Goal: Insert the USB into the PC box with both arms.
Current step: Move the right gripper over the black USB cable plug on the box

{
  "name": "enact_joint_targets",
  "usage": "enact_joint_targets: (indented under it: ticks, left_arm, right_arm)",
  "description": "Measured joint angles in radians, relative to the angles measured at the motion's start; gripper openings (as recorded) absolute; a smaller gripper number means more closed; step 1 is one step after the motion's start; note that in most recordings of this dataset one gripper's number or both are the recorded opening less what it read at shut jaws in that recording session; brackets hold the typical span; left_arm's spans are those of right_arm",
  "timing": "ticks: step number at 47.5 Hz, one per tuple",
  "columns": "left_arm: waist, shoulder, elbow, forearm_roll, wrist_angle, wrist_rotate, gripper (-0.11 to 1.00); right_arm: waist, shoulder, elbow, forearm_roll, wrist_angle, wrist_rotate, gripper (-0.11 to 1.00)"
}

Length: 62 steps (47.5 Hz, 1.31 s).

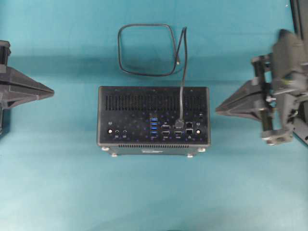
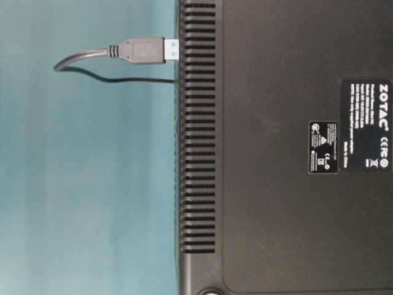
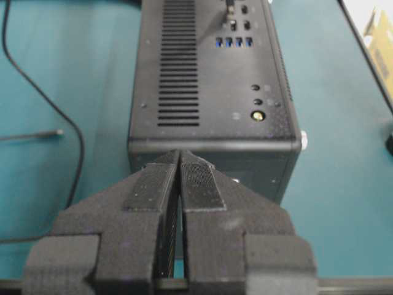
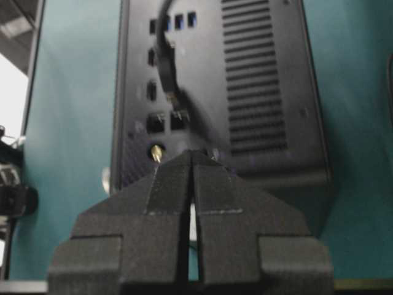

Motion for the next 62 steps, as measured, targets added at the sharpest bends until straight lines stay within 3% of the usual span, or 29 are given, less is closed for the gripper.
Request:
enact_joint_targets:
  ticks: [8,11,20,23,30,44,62]
  left_arm:
    - [0.002,0.014,-0.021,0.000,0.018,-0.002,0.00]
    - [0.000,0.018,-0.026,0.000,0.023,-0.002,0.00]
    - [0.000,0.020,-0.029,0.000,0.025,-0.003,0.00]
    - [0.000,0.023,-0.029,0.000,0.025,-0.003,0.00]
    - [0.000,0.032,-0.046,0.000,0.029,-0.003,0.00]
    - [-0.011,0.064,-0.060,0.000,0.051,-0.005,0.00]
    - [-0.018,0.072,-0.060,0.000,0.052,-0.006,0.00]
  right_arm:
    - [0.005,0.029,-0.087,0.003,0.015,0.005,0.16]
    - [0.005,0.029,-0.109,0.003,0.025,0.006,0.28]
    - [0.009,0.061,-0.140,0.006,0.080,0.058,0.82]
    - [0.017,0.081,-0.149,0.005,0.080,0.067,0.91]
    - [0.025,0.147,-0.184,-0.002,0.081,0.074,0.81]
    - [0.035,0.281,-0.267,-0.003,0.181,0.075,0.82]
    - [0.028,0.337,-0.288,-0.025,0.184,0.075,0.80]
